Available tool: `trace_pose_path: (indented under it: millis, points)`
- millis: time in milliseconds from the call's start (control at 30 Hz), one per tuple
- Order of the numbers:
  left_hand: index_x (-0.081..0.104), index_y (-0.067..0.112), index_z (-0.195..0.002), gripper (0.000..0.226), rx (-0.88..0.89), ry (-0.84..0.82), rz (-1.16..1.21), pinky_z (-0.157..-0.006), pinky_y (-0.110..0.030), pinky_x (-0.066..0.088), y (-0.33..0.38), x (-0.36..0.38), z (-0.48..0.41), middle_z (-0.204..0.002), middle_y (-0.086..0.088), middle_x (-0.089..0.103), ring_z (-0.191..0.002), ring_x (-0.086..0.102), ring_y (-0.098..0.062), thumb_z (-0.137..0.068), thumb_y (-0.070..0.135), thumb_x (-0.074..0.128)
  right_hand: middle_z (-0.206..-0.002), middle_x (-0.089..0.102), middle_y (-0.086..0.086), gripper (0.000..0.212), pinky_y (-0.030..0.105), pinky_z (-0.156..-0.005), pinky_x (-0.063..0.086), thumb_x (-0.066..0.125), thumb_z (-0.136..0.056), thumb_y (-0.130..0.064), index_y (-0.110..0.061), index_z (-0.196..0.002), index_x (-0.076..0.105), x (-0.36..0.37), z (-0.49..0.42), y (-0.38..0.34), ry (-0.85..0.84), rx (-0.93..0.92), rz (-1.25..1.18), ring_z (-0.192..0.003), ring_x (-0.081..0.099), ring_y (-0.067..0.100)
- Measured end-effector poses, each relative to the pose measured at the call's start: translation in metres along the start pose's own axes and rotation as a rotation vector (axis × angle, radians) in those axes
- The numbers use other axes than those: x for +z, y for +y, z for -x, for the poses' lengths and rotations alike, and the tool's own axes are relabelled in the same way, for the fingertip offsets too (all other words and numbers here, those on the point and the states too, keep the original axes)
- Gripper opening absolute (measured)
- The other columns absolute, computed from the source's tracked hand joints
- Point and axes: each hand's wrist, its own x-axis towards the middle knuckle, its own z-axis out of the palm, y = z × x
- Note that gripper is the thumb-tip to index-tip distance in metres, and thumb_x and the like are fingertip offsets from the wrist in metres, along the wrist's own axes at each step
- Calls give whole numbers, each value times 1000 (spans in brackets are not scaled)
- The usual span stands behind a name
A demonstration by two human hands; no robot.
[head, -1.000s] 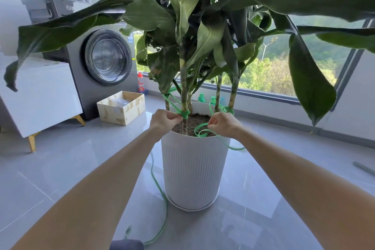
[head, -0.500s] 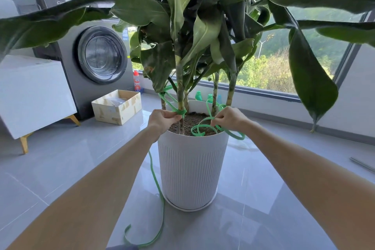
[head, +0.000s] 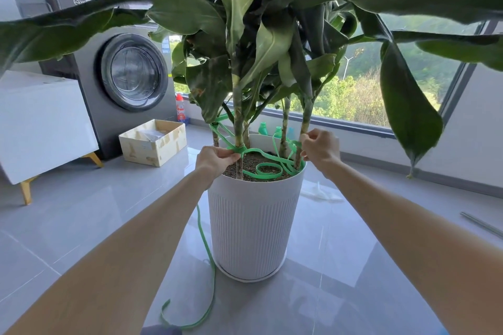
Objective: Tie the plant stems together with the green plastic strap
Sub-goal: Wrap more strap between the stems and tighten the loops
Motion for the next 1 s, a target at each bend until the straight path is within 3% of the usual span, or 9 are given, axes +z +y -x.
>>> trace_pose_path:
  millis: [100, 200, 367, 533, 667, 733, 833, 1000]
  points:
    - [72, 8, -105, 29, -2, 8, 4, -96, -36, 48, 0, 1, 0, -102, -7, 71, -94, 57, -18, -79, 21, 74, -106, 59, 10, 25, 28, -75, 46, 61, -86, -6, -2, -110, 55, -2, -2, 12, 66, 12, 162, -89, 55, 20]
    - [72, 7, -105, 29, -2, 12, 3, -95, -35, 48, 0, 1, 0, -99, -5, 71, -91, 55, -16, -80, 21, 74, -117, 61, 8, 36, 30, -89, 49, 63, -86, -6, -4, -122, 56, 1, -1, 21, -128, 6, 160, -104, 57, 22]
    - [72, 7, -104, 30, 2, 7, 1, -94, -37, 50, -1, 0, 0, -100, -8, 71, -89, 56, -16, -79, 22, 75, -98, 70, 7, 20, 28, -73, 47, 71, -84, -21, -8, -99, 71, 2, 0, 22, -6, -10, 269, -81, 58, 17]
    - [72, 7, -105, 30, 8, 5, -3, -92, -35, 50, -1, -1, 0, -97, -6, 71, -87, 55, -15, -79, 22, 75, -94, 69, 5, 16, 34, -78, 53, 69, -85, -22, -11, -96, 69, 7, 3, 21, -62, -74, 287, -85, 62, 20]
    - [72, 8, -104, 29, 7, -2, -6, -92, -35, 50, -1, -1, -1, -97, -6, 71, -86, 55, -16, -79, 22, 75, -88, 67, 3, 18, 35, -79, 55, 63, -87, -14, -4, -103, 68, 7, 5, 8, -64, -128, 93, -79, 63, 20]
    - [72, 8, -104, 29, 6, 0, -9, -93, -37, 51, -1, -1, -1, -98, -7, 71, -86, 55, -16, -79, 22, 75, -80, 67, 0, 21, 32, -64, 56, 61, -90, -15, -4, -107, 67, 4, 5, 3, -69, -97, -62, -60, 58, 16]
    - [72, 7, -104, 29, -3, 1, -10, -93, -38, 50, -1, -1, -1, -99, -8, 72, -87, 55, -17, -79, 22, 75, -65, 57, -9, 21, 19, -38, 35, 61, -92, -22, -10, -106, 70, -3, 3, -12, -67, -14, -293, -44, 37, 11]
    - [72, 7, -103, 28, -11, 10, -9, -92, -36, 51, 0, -1, 1, -97, -6, 71, -86, 54, -16, -79, 22, 75, -53, 46, -2, 22, 22, -42, 25, 51, -98, -22, -17, -108, 69, -1, 3, -32, -216, -93, -373, -41, 30, 10]
